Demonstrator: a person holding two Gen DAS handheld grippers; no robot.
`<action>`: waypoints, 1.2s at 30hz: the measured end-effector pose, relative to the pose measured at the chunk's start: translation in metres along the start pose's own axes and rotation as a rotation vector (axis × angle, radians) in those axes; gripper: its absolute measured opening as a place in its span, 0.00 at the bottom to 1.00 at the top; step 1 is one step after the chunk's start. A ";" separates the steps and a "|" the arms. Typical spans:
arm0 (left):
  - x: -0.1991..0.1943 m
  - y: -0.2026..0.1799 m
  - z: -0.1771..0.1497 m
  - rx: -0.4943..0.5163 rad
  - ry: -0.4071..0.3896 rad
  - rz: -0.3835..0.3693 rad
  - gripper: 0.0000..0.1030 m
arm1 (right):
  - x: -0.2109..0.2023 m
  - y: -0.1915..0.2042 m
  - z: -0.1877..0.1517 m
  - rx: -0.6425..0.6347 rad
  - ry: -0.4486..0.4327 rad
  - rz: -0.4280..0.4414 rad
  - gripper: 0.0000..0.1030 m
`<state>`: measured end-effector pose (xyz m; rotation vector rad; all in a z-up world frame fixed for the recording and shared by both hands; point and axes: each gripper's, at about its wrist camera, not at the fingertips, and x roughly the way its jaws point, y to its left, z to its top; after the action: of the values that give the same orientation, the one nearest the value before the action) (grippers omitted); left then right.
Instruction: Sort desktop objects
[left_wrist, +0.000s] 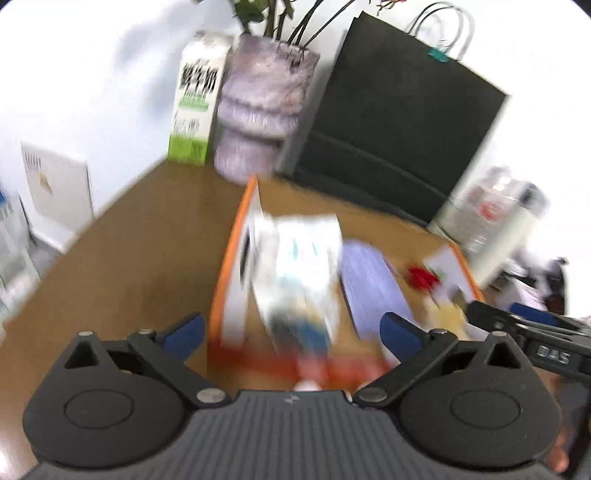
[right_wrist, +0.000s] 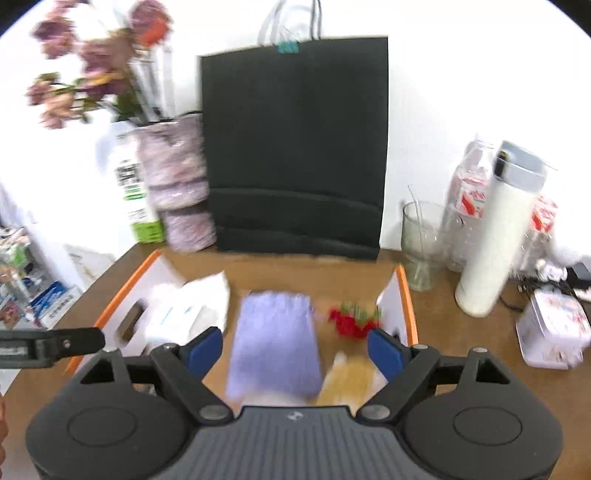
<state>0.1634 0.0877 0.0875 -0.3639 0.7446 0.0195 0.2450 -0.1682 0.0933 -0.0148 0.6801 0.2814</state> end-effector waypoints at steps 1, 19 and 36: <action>-0.014 0.001 -0.019 -0.009 -0.001 -0.018 1.00 | -0.013 0.002 -0.015 -0.003 -0.006 0.009 0.86; -0.108 0.002 -0.225 0.378 -0.158 -0.043 1.00 | -0.172 0.065 -0.265 -0.085 -0.138 -0.027 0.90; -0.103 -0.002 -0.233 0.421 -0.147 -0.025 1.00 | -0.173 0.045 -0.286 0.099 -0.107 0.061 0.90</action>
<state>-0.0658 0.0201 0.0000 0.0298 0.5807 -0.1314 -0.0722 -0.1985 -0.0183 0.1152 0.5878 0.3047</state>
